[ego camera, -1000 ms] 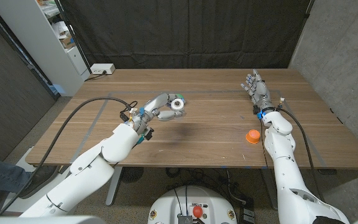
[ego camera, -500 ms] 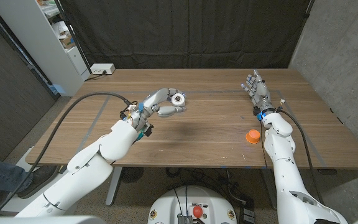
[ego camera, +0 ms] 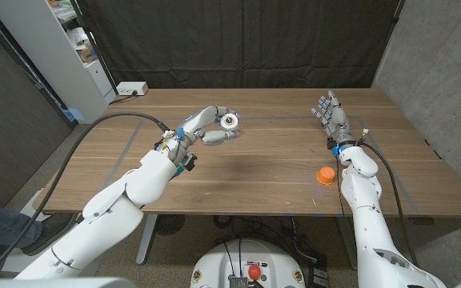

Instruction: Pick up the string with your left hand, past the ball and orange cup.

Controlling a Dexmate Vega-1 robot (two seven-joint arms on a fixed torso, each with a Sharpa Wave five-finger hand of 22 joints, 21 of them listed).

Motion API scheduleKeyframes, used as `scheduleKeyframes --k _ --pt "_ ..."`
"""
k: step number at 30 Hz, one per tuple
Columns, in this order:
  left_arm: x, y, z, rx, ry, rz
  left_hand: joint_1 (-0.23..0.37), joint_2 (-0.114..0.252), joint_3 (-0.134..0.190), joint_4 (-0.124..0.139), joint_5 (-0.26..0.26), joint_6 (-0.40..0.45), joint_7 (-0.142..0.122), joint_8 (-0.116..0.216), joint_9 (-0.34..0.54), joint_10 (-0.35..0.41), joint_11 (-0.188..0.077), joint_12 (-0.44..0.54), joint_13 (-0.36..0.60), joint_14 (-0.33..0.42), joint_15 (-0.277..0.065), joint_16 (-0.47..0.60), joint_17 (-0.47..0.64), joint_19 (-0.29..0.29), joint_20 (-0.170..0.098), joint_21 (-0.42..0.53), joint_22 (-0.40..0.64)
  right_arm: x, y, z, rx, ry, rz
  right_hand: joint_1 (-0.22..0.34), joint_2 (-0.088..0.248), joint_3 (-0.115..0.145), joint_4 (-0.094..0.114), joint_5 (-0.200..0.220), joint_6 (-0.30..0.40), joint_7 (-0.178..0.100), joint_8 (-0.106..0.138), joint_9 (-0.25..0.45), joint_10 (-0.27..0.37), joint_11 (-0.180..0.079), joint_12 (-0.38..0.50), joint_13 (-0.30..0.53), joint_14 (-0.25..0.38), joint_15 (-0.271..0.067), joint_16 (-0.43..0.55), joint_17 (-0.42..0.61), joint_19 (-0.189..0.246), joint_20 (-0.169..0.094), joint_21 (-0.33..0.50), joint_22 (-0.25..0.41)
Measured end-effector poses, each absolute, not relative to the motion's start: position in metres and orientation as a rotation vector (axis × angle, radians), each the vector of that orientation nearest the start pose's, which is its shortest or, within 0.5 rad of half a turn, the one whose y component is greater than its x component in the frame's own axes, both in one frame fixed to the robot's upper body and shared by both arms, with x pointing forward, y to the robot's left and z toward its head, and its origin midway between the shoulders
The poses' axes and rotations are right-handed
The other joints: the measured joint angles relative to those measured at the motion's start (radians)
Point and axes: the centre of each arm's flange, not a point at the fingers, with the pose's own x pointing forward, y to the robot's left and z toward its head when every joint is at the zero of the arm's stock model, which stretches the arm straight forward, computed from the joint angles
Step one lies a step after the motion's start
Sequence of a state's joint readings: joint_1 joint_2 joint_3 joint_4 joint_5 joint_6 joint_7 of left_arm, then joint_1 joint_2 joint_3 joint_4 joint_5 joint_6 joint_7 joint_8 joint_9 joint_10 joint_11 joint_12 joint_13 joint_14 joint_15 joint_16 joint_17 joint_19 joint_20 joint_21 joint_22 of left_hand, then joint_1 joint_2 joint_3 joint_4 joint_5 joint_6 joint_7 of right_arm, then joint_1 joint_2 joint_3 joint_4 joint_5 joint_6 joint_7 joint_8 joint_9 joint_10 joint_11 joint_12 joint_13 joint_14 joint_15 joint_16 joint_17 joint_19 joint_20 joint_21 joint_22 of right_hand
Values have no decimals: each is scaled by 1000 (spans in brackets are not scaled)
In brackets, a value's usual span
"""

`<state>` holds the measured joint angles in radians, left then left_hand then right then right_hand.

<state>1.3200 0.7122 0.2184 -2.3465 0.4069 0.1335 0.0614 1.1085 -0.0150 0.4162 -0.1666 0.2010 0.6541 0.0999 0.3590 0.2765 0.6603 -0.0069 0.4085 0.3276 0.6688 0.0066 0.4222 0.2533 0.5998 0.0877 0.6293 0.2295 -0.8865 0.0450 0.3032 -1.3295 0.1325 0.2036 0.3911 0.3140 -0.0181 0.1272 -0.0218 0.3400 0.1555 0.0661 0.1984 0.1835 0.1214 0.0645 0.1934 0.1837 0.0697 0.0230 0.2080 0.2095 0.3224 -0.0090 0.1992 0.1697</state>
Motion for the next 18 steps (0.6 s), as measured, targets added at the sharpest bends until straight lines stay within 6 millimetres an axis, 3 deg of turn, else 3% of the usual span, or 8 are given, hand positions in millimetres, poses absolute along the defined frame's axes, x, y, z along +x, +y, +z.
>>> scheduleKeyframes --k 18 --pt "418 174 24 1016 -930 -71 -1 1 0 0 -2 0 0 0 5 0 0 0 5 3 3 0 5 0 0 7 1 637 -319 -29 142 -688 120 0 0 -3 -3 0 0 0 0 0 0 0 0 0 6 -5 0 0 0 0 0 0"
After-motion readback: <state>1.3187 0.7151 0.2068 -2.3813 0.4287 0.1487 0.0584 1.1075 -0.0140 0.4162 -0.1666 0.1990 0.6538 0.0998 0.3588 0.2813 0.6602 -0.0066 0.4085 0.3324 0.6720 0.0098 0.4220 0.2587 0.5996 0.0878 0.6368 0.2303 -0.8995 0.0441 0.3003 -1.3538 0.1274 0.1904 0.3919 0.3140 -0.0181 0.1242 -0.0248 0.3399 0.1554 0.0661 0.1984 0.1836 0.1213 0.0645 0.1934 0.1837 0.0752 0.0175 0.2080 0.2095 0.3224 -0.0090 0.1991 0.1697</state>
